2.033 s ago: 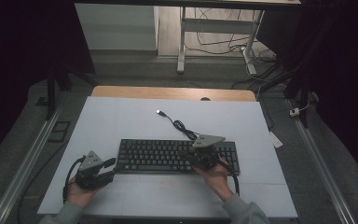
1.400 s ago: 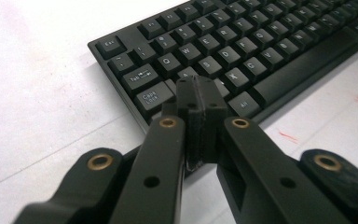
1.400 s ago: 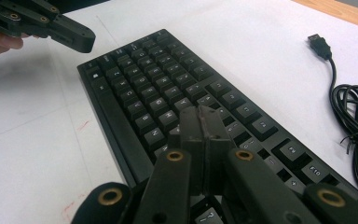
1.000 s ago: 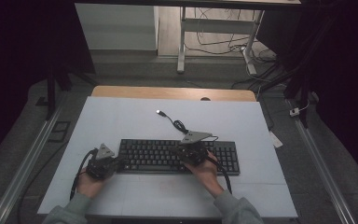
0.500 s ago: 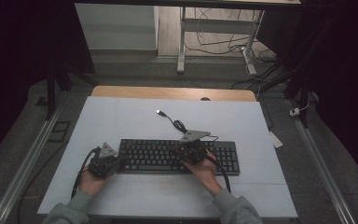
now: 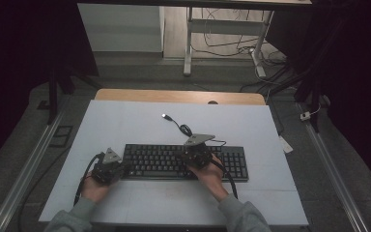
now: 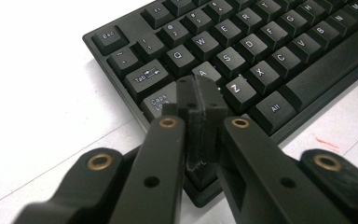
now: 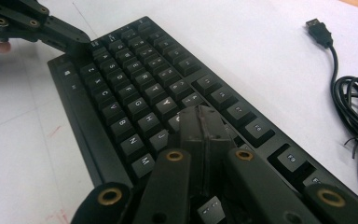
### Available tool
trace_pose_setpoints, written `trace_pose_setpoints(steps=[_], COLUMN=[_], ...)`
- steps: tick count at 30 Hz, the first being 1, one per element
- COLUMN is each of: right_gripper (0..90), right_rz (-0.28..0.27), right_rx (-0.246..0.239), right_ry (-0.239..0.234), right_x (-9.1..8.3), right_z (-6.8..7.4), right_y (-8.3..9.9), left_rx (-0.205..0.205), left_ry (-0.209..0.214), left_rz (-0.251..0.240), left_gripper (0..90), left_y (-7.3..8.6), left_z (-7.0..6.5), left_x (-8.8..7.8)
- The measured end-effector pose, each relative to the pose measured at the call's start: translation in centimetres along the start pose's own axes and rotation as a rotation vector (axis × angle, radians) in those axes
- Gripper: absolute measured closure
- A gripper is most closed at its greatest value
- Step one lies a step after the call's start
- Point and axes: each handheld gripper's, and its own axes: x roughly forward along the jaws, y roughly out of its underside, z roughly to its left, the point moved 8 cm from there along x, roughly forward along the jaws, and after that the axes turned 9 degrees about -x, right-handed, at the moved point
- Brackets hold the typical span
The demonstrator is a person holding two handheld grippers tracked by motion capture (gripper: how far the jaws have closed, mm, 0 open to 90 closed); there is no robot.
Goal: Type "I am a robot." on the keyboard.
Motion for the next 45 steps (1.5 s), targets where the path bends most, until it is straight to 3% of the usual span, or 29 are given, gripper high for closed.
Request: trace_pose_setpoints(steps=[16,27,31,36,45], right_gripper=[90.0,90.0,90.0,90.0,90.0], right_rz=[0.069,0.107,0.105,0.055,0.011], right_rx=[-0.024,-0.050,-0.047,-0.037,-0.029], right_ry=[0.009,0.024,0.023,0.019,0.011], right_x=[2.7,3.2,3.2,2.5,1.0], right_z=[0.0,-0.1,-0.1,0.0,-0.2], right_y=[0.5,0.8,0.9,0.1,-0.3], left_rx=[0.005,0.005,0.003,0.001,-0.026], left_ry=[-0.005,-0.004,-0.001,-0.004,0.009], left_rz=[0.004,0.005,0.005,0.001,-0.055], left_gripper=[88.8,88.7,88.8,88.7,88.7], left_y=[0.1,0.1,0.1,0.0,-0.4], left_z=[0.0,0.0,0.0,0.0,0.2], left_x=[0.1,0.1,0.1,0.0,-0.9])
